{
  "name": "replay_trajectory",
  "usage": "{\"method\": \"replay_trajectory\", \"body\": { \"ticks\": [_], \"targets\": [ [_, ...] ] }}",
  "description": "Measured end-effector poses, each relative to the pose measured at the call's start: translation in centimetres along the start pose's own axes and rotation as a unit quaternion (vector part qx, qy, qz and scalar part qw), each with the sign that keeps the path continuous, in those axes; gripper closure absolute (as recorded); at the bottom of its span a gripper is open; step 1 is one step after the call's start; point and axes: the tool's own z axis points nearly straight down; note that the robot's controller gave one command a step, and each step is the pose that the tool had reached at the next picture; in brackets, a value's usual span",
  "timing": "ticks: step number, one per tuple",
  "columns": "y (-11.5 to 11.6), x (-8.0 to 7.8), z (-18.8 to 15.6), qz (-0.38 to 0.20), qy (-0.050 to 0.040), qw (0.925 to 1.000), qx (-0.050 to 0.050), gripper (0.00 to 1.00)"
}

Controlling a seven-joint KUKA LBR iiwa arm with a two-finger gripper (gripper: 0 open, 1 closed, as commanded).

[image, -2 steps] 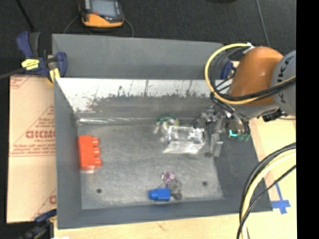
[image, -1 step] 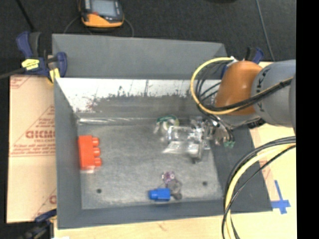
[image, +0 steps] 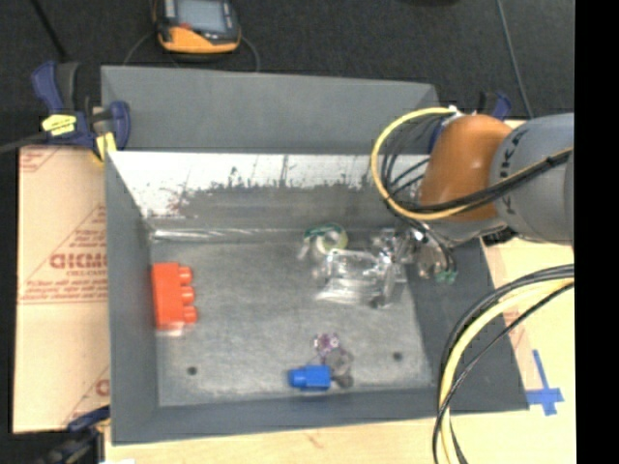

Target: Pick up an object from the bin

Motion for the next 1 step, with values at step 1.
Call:
{"method": "replay_trajectory", "body": {
  "ticks": [1],
  "targets": [
    [-1.64,0.53,-16.06,-0.014,0.0002,0.9999,0.0,1.0]
  ]
}}
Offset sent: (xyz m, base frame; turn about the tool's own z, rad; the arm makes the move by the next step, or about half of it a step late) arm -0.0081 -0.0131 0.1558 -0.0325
